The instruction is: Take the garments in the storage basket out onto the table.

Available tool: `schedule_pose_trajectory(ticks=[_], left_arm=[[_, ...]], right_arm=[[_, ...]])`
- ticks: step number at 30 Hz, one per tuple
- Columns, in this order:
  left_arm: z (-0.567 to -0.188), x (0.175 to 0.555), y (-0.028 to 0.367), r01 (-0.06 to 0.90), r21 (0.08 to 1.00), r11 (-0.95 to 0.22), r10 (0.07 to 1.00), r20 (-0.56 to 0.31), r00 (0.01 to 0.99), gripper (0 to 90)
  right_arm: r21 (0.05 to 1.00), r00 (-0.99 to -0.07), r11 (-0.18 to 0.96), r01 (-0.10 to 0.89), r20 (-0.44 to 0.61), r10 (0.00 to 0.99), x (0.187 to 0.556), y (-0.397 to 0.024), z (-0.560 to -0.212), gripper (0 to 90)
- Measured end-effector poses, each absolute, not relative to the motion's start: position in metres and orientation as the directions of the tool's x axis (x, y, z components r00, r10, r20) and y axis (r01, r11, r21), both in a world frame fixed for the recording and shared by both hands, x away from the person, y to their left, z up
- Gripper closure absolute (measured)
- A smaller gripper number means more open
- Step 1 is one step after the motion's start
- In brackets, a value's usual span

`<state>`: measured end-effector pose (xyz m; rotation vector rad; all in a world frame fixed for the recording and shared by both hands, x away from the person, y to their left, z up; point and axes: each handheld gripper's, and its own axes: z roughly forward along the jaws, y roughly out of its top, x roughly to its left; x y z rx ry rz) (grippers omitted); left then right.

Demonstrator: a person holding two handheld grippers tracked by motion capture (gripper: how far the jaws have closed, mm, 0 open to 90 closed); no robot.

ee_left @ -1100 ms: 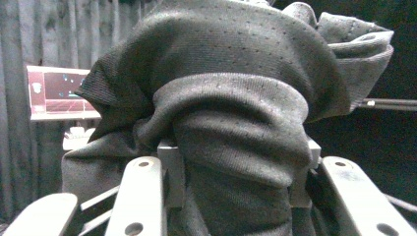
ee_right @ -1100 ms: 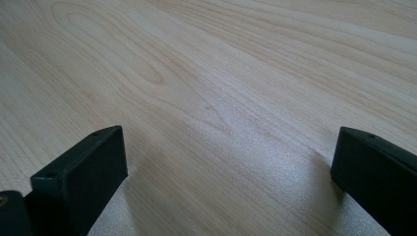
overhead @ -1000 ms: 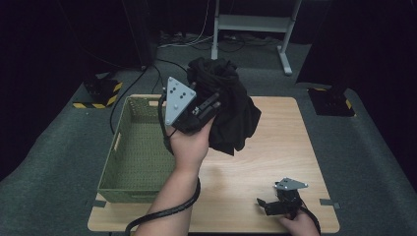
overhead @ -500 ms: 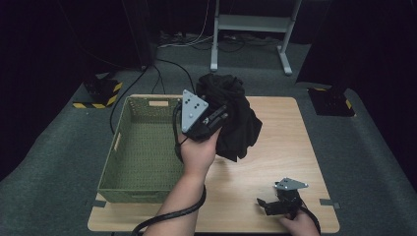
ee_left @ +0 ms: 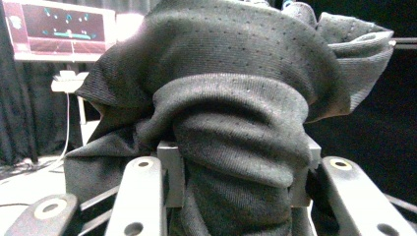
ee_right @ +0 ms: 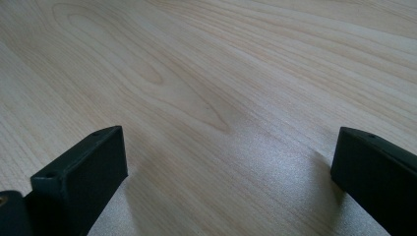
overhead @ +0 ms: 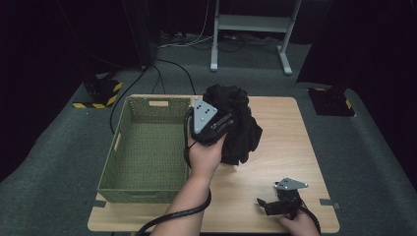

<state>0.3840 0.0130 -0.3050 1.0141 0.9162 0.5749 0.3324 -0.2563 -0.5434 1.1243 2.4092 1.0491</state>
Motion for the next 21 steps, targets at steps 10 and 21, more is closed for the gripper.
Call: schedule_pose_trajectory(ticks=[10,21], left_arm=[[-0.332,0.396,0.0,0.068,0.912,0.404,0.781,-0.383,0.493,55.6],[-0.364,0.406,-0.007,0.143,0.921,0.361,0.8,-0.385,0.461,55.4]], right_arm=[[0.717,-0.657,0.431,0.547,0.049,0.752,0.332,-0.256,-0.543,0.1],[0.718,-0.661,0.434,0.544,0.049,0.749,0.332,-0.256,-0.544,0.1]])
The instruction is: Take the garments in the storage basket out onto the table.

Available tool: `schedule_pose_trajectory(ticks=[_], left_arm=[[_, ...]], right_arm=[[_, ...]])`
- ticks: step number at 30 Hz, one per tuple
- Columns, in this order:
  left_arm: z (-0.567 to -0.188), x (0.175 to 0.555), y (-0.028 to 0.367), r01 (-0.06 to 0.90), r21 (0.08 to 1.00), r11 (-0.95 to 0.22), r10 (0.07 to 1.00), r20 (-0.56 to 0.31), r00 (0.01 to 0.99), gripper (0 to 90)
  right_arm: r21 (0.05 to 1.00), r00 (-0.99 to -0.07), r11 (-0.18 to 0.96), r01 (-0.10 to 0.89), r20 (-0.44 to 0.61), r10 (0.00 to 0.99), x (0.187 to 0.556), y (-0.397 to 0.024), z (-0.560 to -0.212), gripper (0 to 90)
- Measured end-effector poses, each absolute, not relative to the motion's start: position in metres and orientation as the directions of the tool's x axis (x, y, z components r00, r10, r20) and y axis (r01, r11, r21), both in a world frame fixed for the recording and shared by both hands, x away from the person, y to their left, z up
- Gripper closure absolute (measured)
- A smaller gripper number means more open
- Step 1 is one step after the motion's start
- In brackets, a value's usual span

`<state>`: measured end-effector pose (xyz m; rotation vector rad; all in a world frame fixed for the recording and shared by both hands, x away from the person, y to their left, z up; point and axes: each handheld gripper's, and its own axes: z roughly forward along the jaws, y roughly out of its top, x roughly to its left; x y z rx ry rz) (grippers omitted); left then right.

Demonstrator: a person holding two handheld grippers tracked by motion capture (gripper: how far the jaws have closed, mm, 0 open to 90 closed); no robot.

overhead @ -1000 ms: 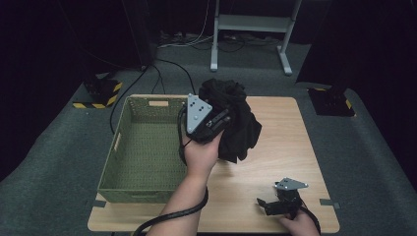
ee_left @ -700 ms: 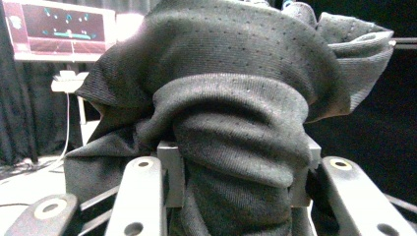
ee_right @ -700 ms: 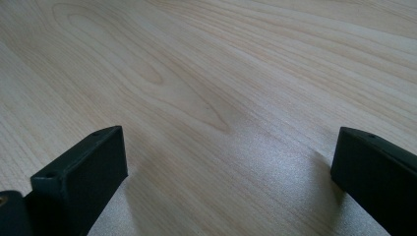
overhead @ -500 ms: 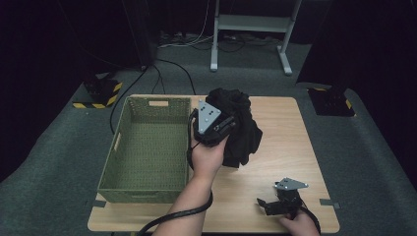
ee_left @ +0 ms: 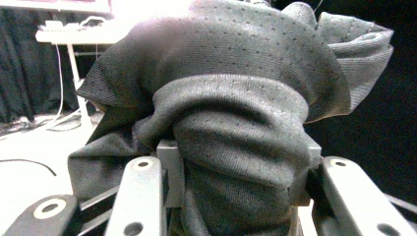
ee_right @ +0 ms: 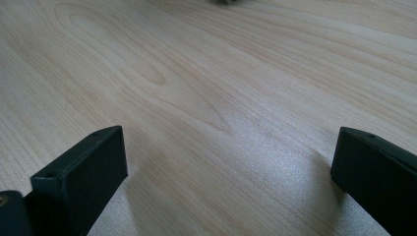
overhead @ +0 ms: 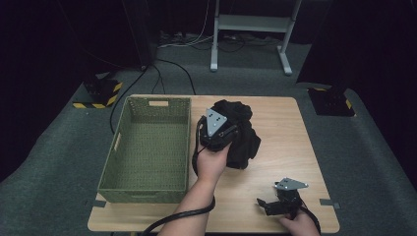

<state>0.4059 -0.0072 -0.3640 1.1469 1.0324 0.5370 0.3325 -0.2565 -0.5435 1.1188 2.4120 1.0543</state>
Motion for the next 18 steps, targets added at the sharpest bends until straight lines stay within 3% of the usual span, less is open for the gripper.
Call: schedule_pose_trajectory(ticks=[18], left_arm=[[-0.416,0.424,-0.032,0.293,0.919,0.262,0.823,-0.372,0.43,55.0]], right_arm=[[0.718,-0.662,0.434,0.544,0.05,0.748,0.333,-0.257,-0.543,0.1]])
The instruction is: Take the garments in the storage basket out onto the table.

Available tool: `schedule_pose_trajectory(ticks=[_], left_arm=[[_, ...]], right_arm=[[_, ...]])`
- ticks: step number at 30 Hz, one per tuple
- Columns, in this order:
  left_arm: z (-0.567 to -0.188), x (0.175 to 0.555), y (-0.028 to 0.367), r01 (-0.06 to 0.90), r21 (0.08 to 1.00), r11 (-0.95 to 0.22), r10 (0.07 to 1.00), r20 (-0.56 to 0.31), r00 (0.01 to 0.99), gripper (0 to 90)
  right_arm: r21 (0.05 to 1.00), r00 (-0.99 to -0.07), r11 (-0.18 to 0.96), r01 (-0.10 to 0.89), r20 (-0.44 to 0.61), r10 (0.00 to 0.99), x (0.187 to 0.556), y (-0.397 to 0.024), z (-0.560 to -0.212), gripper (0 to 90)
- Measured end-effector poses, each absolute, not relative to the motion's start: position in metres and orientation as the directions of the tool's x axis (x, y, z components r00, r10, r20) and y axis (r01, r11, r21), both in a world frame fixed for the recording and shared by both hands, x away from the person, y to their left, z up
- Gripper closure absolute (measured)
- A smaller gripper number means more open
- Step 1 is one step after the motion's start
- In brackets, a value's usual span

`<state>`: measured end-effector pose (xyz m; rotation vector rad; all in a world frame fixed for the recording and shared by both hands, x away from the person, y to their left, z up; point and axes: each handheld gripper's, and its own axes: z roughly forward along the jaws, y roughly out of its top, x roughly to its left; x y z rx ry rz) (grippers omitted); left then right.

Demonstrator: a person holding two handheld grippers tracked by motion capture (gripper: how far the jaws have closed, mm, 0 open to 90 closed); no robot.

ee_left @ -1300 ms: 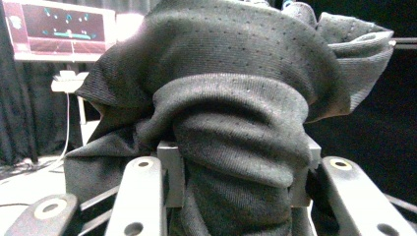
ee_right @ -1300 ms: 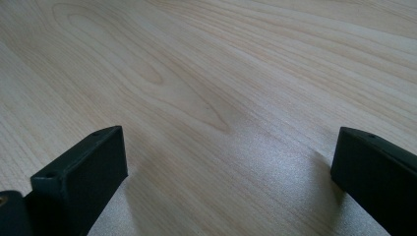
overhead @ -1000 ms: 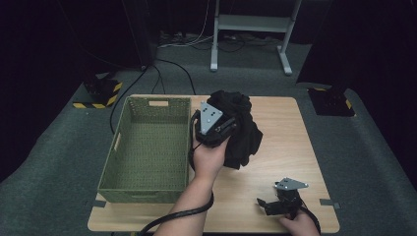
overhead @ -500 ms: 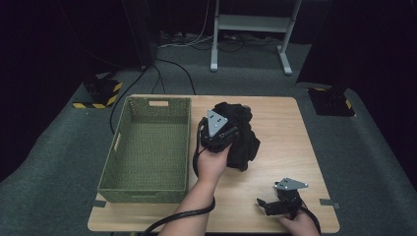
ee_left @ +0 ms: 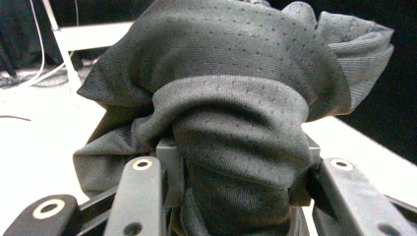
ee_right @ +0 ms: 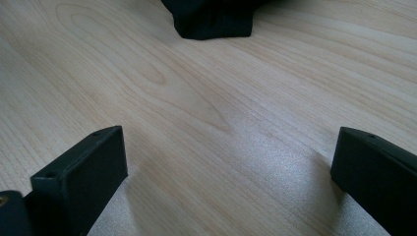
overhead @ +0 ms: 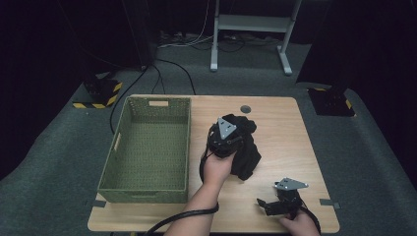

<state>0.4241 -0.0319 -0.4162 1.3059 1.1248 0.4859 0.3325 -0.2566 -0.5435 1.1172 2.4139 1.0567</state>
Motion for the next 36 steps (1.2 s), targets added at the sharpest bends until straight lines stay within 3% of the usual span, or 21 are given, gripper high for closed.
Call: schedule_pose_trajectory(ticks=[14,36], left_arm=[[-0.475,0.442,-0.037,0.467,0.867,0.175,0.848,-0.374,0.377,54.2],[-0.508,0.452,-0.034,0.597,0.791,0.13,0.84,-0.408,0.358,49.4]], right_arm=[[0.72,-0.662,0.426,0.548,0.062,0.747,0.333,-0.258,-0.543,0.1],[0.72,-0.662,0.428,0.547,0.059,0.747,0.333,-0.257,-0.543,0.1]])
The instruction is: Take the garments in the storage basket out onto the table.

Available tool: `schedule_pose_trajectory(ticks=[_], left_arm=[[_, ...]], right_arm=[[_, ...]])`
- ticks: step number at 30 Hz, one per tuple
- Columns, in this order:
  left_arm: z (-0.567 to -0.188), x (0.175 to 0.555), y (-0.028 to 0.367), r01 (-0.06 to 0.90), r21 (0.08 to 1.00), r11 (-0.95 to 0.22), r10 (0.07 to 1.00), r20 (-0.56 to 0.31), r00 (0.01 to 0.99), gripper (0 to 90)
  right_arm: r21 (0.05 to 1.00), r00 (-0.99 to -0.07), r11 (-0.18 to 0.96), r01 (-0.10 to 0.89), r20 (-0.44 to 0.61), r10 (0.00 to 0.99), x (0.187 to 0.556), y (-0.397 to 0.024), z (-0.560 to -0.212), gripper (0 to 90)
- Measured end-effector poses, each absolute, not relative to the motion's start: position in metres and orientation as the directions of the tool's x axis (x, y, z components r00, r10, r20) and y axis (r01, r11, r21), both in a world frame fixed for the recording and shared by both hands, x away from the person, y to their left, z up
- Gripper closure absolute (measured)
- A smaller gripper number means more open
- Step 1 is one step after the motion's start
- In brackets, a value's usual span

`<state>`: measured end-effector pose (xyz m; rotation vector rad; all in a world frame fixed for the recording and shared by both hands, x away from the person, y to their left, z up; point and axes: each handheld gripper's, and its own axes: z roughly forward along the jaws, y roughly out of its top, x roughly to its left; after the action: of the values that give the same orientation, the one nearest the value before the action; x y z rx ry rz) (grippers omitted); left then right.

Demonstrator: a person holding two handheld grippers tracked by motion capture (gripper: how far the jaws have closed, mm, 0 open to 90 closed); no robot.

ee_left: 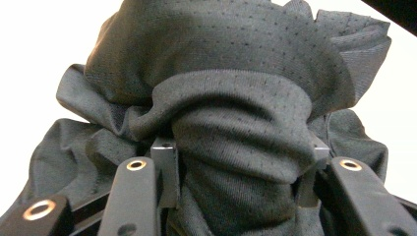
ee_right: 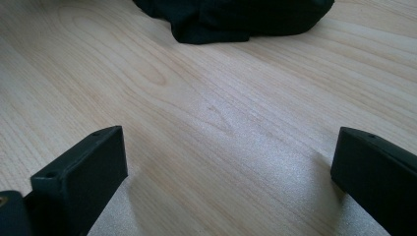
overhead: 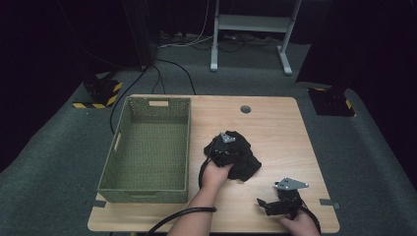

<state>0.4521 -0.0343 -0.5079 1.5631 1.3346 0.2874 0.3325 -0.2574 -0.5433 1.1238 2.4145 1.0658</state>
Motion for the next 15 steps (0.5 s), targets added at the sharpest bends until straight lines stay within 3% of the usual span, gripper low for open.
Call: schedule_pose_trajectory(ticks=[4,8,15], left_arm=[[-0.507,0.452,-0.034,0.607,0.78,0.154,0.82,-0.443,0.361,42.8],[-0.502,0.449,-0.034,0.581,0.802,0.136,0.821,-0.42,0.387,27.3],[-0.495,0.445,-0.032,0.551,0.826,0.118,0.824,-0.391,0.41,8.6]], right_arm=[[0.72,-0.662,0.428,0.547,0.059,0.747,0.333,-0.257,-0.543,0.1],[0.72,-0.662,0.427,0.547,0.06,0.747,0.333,-0.258,-0.543,0.1],[0.719,-0.662,0.429,0.547,0.057,0.748,0.332,-0.257,-0.543,0.1]])
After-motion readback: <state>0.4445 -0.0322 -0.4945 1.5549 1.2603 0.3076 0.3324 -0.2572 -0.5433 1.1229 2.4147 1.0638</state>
